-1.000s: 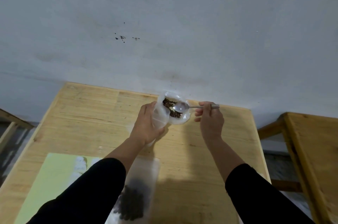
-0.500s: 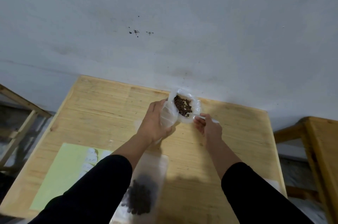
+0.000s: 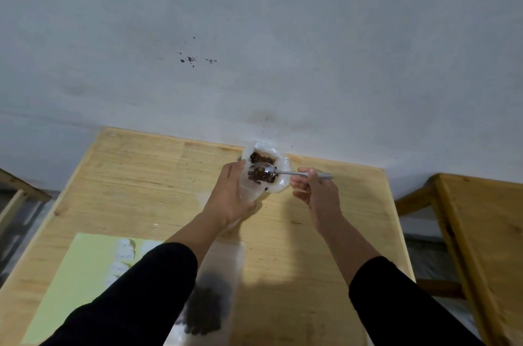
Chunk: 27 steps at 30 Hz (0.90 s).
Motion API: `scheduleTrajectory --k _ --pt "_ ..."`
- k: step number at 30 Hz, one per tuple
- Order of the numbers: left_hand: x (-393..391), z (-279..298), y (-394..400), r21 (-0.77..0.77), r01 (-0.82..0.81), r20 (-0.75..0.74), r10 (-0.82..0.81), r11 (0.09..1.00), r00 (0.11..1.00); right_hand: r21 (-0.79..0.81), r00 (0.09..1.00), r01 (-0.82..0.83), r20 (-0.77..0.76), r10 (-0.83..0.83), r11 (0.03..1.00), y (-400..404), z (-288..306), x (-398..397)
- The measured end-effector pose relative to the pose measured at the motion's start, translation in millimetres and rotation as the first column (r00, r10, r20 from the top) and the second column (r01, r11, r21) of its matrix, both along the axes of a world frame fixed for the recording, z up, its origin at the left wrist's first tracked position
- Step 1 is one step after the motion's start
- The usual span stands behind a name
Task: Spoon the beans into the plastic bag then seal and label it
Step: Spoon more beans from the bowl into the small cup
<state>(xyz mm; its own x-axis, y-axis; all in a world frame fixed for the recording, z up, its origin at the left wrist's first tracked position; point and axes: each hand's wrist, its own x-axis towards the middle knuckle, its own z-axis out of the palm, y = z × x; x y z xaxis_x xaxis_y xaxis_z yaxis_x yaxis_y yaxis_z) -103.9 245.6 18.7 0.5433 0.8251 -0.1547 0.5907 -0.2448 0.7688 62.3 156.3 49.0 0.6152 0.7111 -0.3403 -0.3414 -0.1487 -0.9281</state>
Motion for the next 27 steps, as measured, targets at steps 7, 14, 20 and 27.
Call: scheduleTrajectory --k 7,14,20,27 --pt "0 -2 0 -0.008 -0.025 0.014 0.025 1.0 1.0 -0.018 0.999 0.05 -0.009 -0.05 0.999 -1 2 4" --pt "-4 -5 3 -0.014 -0.073 0.027 0.073 0.997 0.997 -0.209 0.946 0.237 0.27 -0.177 0.949 5 -24 6" --pt "-1 -7 8 -0.018 -0.088 0.034 0.088 0.996 0.996 -0.231 0.953 0.205 0.27 -0.14 0.951 21 -38 -5" --pt "0 -11 12 -0.01 -0.068 -0.004 0.068 0.998 0.998 -0.215 0.978 0.14 -0.123 -0.169 0.967 44 -45 -19"
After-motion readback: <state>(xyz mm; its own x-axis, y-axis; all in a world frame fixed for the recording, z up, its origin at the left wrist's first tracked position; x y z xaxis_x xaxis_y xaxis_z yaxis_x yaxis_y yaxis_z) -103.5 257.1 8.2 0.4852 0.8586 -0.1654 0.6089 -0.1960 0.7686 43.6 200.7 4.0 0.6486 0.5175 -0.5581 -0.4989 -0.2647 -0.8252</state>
